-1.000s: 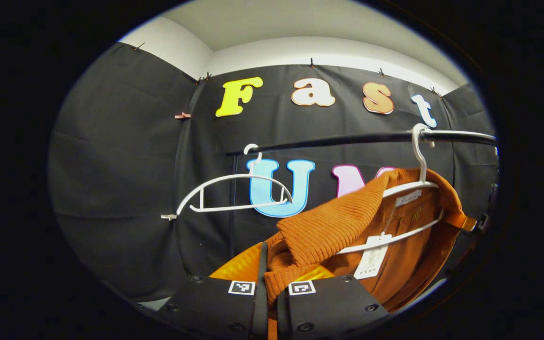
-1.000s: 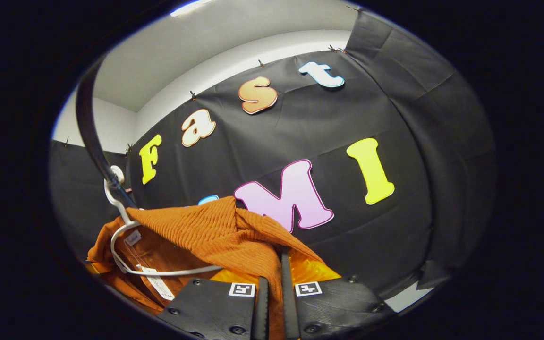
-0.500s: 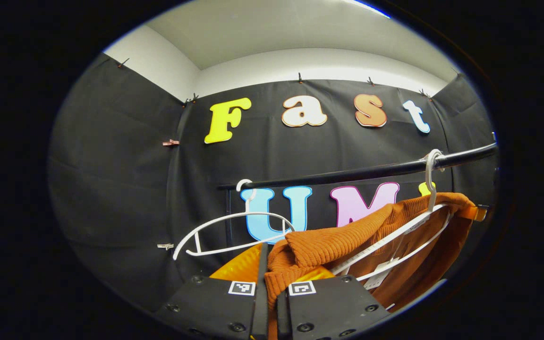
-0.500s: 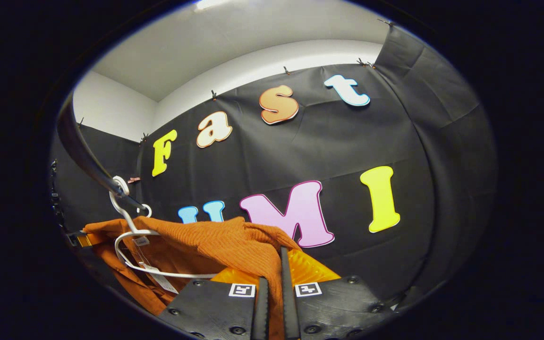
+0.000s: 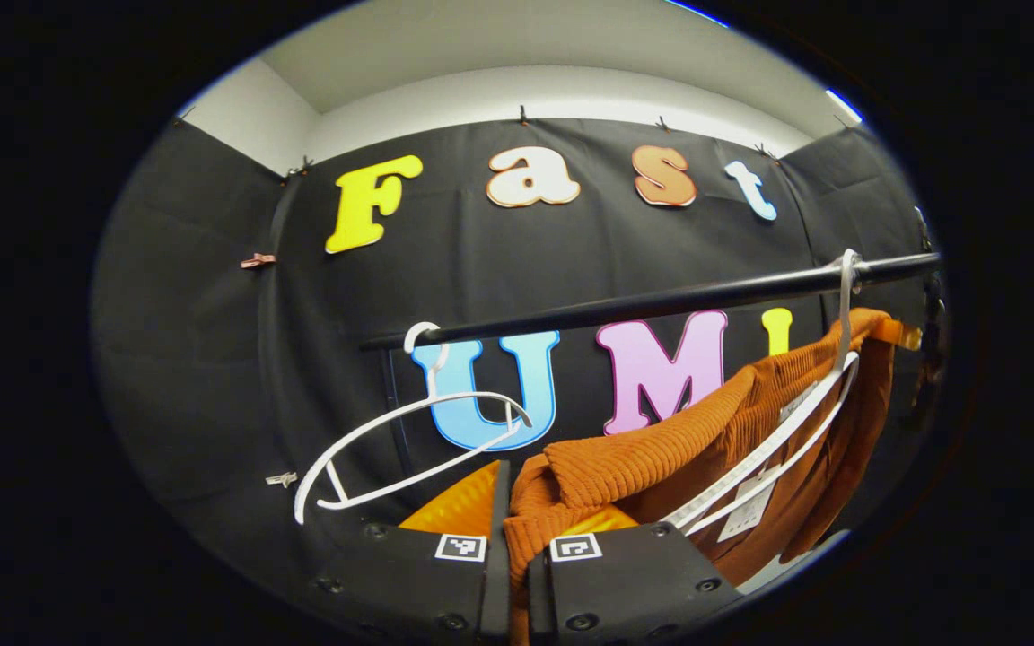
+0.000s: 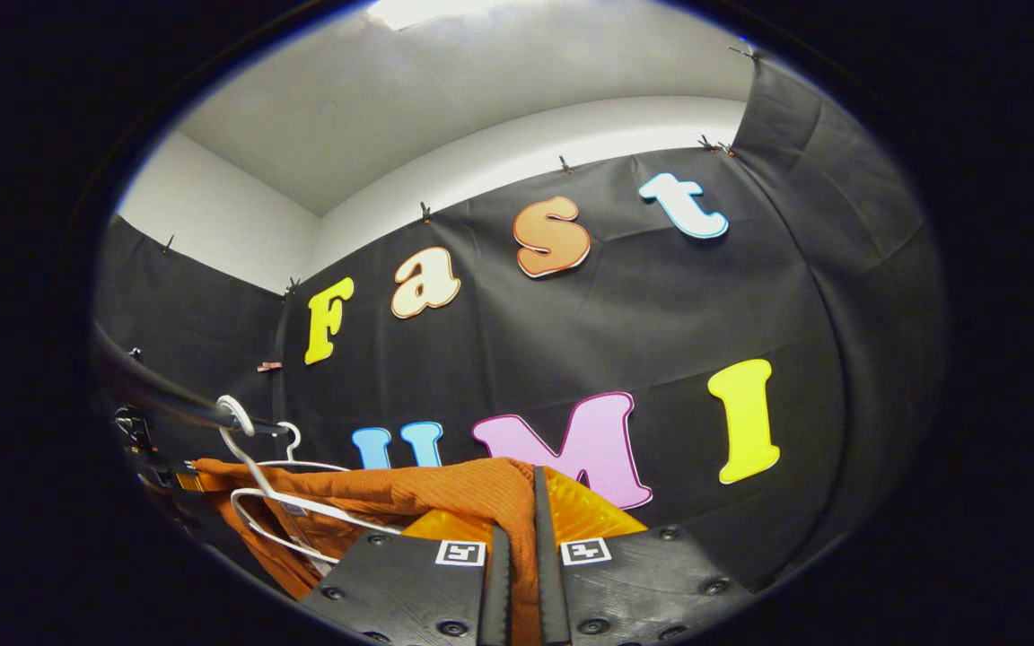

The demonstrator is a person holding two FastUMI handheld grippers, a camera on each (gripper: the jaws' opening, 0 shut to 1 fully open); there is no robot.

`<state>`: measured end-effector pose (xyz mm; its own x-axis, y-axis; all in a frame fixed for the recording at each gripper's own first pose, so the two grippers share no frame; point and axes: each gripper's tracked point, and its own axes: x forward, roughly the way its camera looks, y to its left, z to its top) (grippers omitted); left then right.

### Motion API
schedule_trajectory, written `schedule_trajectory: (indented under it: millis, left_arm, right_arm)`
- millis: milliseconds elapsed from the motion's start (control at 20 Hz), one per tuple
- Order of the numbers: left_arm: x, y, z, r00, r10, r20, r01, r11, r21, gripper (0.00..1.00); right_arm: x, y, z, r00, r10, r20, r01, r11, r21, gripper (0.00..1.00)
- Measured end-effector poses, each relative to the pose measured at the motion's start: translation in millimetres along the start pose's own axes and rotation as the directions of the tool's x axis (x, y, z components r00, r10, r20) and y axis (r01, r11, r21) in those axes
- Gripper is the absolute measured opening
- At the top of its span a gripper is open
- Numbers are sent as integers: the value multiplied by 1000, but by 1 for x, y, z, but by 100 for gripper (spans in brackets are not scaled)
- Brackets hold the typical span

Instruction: Grasp the clothes on the hanger with both hands and then place them into the laundry hamper below.

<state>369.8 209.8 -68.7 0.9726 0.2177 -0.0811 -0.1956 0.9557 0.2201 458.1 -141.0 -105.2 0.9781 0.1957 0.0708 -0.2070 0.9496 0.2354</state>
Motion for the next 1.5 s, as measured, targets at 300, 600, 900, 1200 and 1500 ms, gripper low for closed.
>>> schedule_trajectory:
  millis: [300, 600, 900, 1200, 1500]
  left_arm:
    - [39, -4, -31, 981, -186, -48, 181, 978, -100, 12]
    - [77, -24, -79, 954, -291, -74, 272, 942, -195, 12]
    - [85, -38, -157, 941, -294, -165, 238, 926, -292, 12]
    - [52, -53, -221, 942, -231, -245, 91, 874, -477, 12]
    - [3, -91, -259, 914, -242, -326, 38, 850, -525, 12]
  right_arm:
    - [24, -14, -35, 997, 5, -77, -9, 999, -53, 16]
    - [25, -36, -91, 986, 25, -165, -22, 1000, 20, 12]
    - [5, -59, -159, 953, -2, -303, -18, 998, -63, 16]
    - [-32, -60, -221, 911, -10, -412, 21, 1000, 22, 16]
    - [-88, -18, -280, 850, 56, -523, 26, 989, 147, 16]
